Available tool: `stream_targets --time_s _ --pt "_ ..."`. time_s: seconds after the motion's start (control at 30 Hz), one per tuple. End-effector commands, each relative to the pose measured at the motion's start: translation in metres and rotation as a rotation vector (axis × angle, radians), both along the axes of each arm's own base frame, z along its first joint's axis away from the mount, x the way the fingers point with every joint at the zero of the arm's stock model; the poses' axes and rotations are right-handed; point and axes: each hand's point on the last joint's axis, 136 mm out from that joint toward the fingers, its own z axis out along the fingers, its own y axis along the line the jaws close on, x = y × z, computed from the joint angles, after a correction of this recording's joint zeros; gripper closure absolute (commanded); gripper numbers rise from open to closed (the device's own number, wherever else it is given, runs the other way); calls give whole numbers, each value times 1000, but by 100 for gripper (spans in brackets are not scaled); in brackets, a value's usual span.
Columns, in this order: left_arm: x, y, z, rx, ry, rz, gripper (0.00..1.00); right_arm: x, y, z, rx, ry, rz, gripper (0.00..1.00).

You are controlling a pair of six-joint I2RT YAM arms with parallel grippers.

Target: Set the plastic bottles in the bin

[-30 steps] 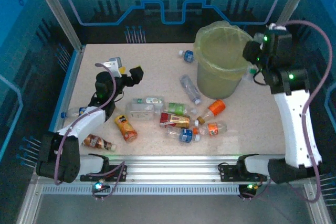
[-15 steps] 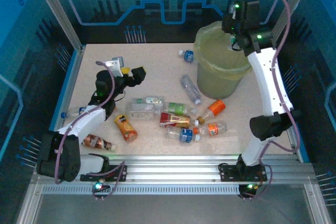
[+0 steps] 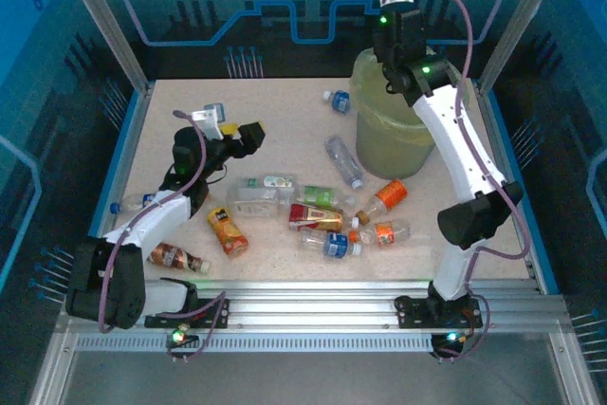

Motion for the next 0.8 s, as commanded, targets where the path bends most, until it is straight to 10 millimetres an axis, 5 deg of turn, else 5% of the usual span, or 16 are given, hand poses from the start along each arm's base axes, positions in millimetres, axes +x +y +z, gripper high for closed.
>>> stream_targets --time_s 0.0,0.27,0.77 --pt "-7 -4 14 -8 -39 -25 1 13 -1 -19 -50 -8 -63 83" --pt "-12 -2 12 18 -45 -18 1 28 -7 -56 -56 31 -74 84" --pt "-21 3 12 55 -64 0 1 30 -40 -160 61 273 -89 78"
